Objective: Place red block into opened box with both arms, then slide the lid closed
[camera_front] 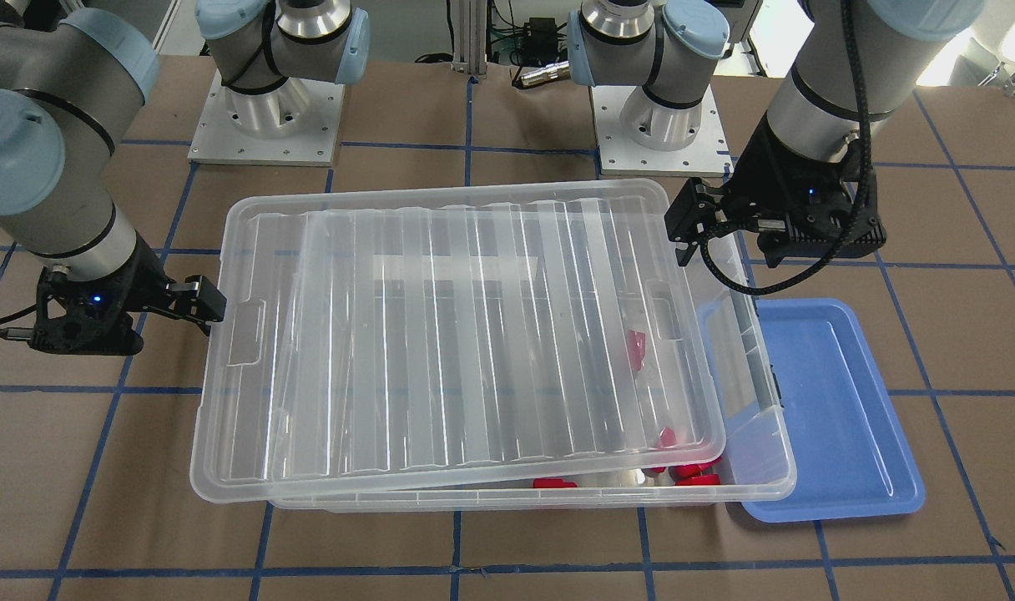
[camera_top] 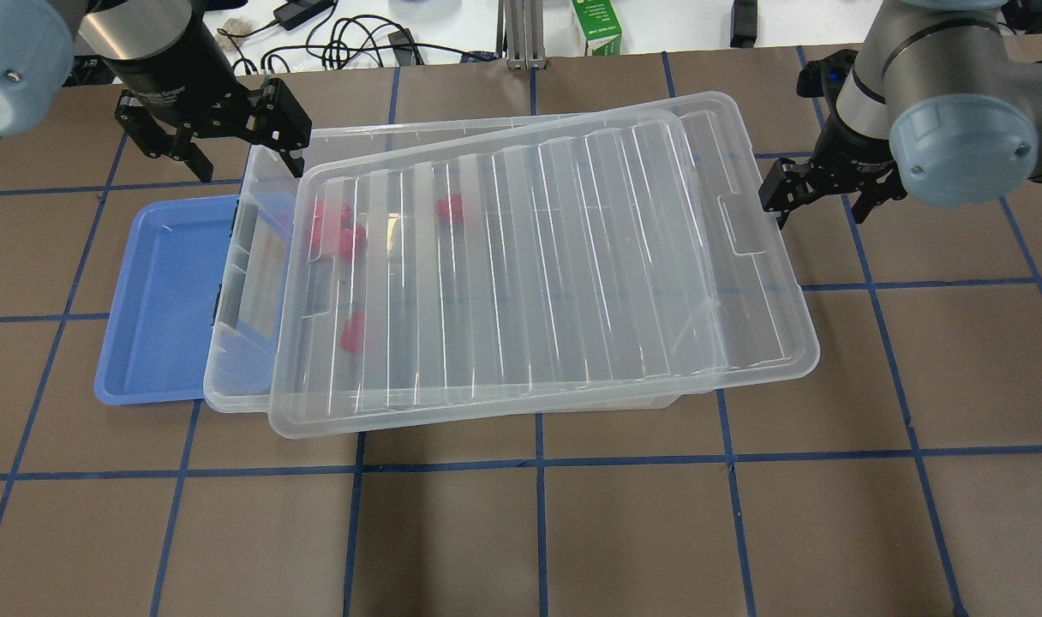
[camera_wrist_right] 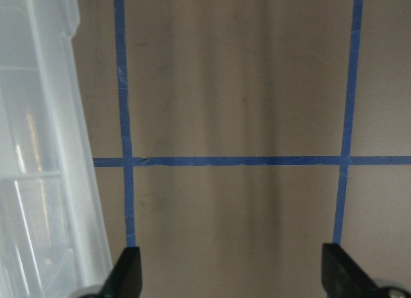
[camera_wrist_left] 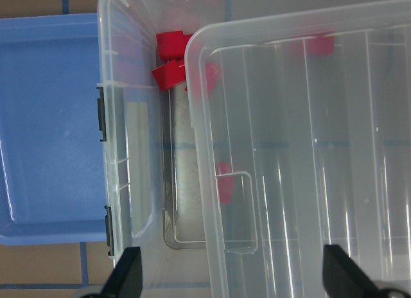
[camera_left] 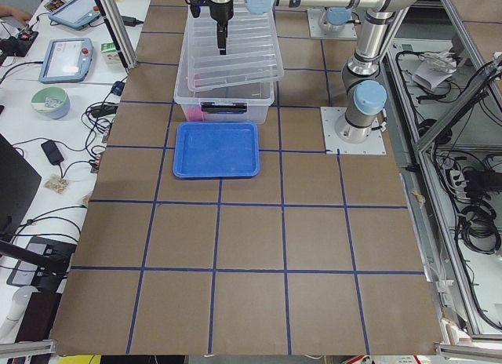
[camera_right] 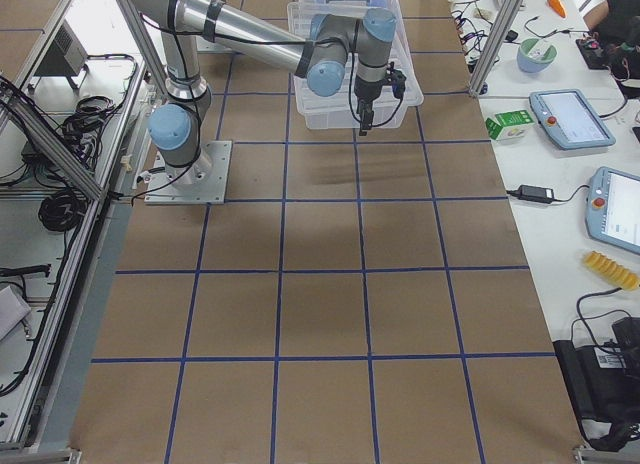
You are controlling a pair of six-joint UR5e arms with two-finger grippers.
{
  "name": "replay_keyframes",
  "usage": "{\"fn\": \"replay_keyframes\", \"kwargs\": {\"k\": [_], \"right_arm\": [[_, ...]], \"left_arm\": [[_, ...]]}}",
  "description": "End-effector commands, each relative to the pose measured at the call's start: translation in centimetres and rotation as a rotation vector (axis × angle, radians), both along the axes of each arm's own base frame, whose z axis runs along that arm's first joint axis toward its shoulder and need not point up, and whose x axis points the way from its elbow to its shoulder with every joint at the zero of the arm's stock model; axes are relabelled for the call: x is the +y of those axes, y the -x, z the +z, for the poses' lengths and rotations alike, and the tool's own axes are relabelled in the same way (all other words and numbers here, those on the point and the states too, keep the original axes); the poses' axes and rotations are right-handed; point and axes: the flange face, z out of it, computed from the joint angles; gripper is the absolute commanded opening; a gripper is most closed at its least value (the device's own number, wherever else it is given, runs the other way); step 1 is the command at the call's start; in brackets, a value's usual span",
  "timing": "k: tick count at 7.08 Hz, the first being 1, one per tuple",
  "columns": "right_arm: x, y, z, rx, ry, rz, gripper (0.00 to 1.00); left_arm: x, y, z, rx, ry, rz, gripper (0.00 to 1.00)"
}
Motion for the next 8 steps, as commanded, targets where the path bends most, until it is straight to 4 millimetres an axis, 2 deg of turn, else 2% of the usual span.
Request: {"fn": "replay_keyframes", "kwargs": {"k": [1,3,5,6,7,8], "right_arm": [[0.2,-3.3,0.4,0.001,0.016,-0.004,0.99],[0.3,-4.3,0.7,0.0,0.025,-0.001,0.99],[0.0,-3.9,1.2,0.001,0.035,0.006,0.99],[-0.7,-3.4,3.0,0.006,0.062,0.003,0.99],[-1.1,-3.3,5.8,0.013,0.071,0.02,0.99],[-0.4,-3.7,10.2,0.017,0.064,0.022,1.0]], "left_arm": [[0.0,0.0,0.0,0.0,0.001,0.0,1.0],[0.0,0.0,0.0,0.002,-0.001,0.0,1.0],[0.0,0.0,0.0,0.002,0.001,0.0,1.0],[0.0,0.0,0.0,0.002,0.001,0.0,1.0],[0.0,0.0,0.0,0.002,0.001,0.0,1.0],[0.0,0.0,0.0,0.002,0.001,0.0,1.0]]}}
